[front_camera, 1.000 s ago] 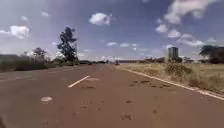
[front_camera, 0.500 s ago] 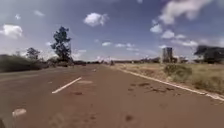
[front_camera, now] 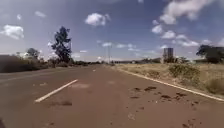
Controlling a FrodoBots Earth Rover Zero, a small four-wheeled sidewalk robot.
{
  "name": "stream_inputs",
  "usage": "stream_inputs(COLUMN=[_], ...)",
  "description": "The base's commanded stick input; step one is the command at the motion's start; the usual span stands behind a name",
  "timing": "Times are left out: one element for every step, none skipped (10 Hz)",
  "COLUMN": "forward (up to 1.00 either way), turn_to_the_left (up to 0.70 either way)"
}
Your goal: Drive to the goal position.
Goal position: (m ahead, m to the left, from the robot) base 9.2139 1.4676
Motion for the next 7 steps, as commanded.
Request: stream_inputs(forward=[1.00,1.00,1.00,1.00,1.00,1.00,1.00], turn_to_the_left=[0.29,0.42,0.14,0.02,0.02,0.02,0.02])
